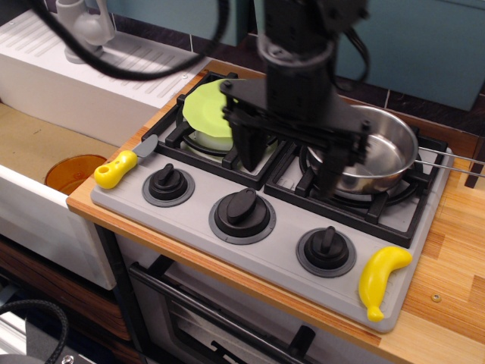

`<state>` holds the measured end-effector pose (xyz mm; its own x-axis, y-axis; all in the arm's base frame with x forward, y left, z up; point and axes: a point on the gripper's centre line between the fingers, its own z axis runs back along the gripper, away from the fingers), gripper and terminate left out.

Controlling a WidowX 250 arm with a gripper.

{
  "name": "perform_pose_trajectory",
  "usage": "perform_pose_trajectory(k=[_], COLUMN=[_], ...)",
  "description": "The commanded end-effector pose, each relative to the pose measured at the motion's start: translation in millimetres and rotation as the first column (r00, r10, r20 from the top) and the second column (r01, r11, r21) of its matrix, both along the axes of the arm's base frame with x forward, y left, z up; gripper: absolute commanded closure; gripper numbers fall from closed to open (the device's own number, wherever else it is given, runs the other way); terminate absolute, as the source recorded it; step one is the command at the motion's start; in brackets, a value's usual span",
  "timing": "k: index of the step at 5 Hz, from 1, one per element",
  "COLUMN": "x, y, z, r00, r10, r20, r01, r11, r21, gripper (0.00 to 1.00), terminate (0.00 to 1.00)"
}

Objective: End effector reaching banana

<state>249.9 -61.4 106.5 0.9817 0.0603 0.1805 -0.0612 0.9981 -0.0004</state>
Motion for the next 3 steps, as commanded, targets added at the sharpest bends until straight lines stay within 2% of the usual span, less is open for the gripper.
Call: perform_pose_trajectory(k=[1,3], x=[13.1,18.0], y=[-26.9,-57.3], z=[-7.1,-17.5], r00=[0.998,0.997], r10=[0.037,0.068], r20=[0.047,0.048], r01=[-0.037,-0.067], r11=[0.999,0.998], r21=[-0.009,-0.019], gripper=[0.0,0.0], terminate=[0.0,0.0])
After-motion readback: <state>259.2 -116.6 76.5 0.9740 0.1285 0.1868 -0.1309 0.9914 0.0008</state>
